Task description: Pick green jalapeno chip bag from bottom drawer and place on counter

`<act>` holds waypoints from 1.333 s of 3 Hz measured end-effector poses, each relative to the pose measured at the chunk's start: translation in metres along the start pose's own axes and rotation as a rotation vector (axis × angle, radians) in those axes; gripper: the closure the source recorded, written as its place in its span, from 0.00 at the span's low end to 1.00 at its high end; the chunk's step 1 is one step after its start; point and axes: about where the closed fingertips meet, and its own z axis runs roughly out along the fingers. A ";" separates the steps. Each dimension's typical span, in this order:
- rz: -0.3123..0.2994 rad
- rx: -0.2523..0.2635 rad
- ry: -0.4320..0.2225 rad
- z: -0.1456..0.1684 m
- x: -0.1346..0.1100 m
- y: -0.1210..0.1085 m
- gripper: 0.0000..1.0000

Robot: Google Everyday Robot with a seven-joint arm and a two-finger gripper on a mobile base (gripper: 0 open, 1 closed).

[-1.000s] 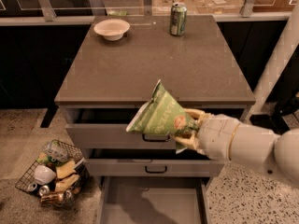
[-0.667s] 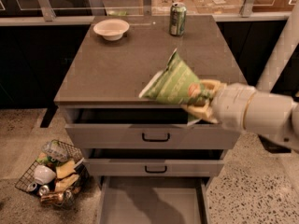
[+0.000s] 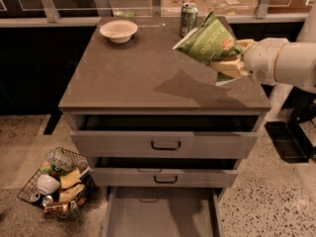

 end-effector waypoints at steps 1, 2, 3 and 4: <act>0.068 -0.017 0.021 0.034 0.018 -0.040 1.00; 0.117 -0.068 0.050 0.079 0.037 -0.054 1.00; 0.114 -0.078 0.044 0.087 0.032 -0.053 0.74; 0.114 -0.082 0.043 0.090 0.031 -0.052 0.51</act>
Offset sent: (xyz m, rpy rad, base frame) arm 0.1472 0.0080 -0.0670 0.0642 0.2230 0.0283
